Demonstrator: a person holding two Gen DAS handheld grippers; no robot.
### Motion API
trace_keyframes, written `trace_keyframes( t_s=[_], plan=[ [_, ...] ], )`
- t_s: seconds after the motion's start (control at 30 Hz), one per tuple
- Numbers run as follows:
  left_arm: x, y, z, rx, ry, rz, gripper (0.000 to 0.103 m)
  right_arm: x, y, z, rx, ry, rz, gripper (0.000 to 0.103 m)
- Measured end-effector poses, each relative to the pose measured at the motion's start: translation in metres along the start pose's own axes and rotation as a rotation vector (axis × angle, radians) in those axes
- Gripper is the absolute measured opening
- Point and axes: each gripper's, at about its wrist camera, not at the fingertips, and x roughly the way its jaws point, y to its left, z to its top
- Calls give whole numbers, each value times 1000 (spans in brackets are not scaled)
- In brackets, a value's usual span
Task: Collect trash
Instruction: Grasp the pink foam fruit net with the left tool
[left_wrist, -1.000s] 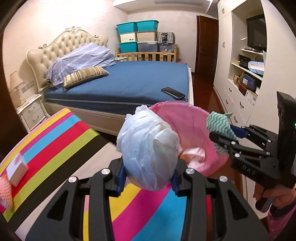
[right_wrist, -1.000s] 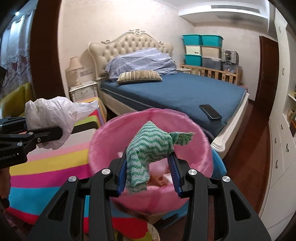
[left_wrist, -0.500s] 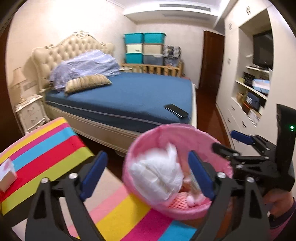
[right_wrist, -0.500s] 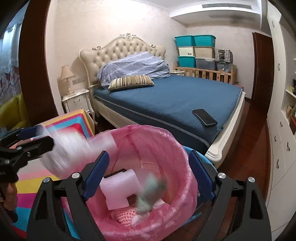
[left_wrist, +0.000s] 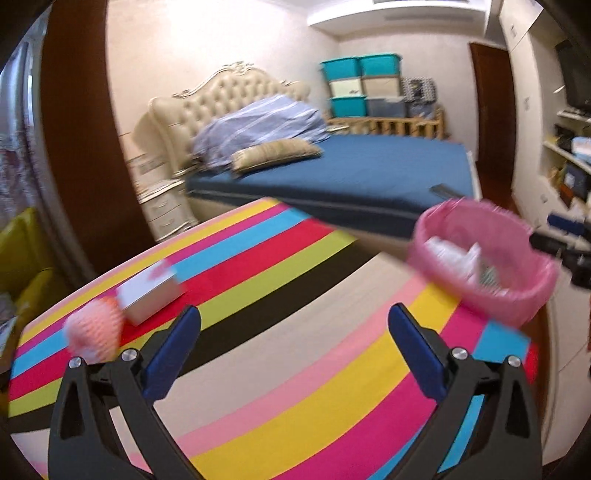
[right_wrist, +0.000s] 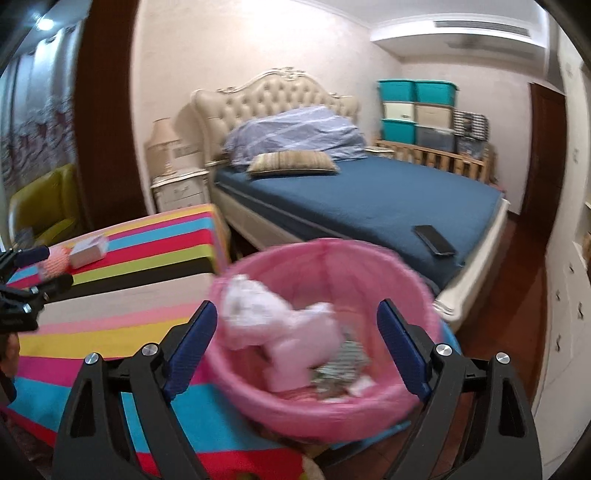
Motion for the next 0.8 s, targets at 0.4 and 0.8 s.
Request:
trace_keyframes(
  t_s=[0.4,0.8],
  plan=[
    [-23,145,-60,-140,61,206,98,42,168,8,-131,89,181,85],
    [54,253,-46,-251,161,195,98,101,259,23,-120,170,241,85]
  ],
)
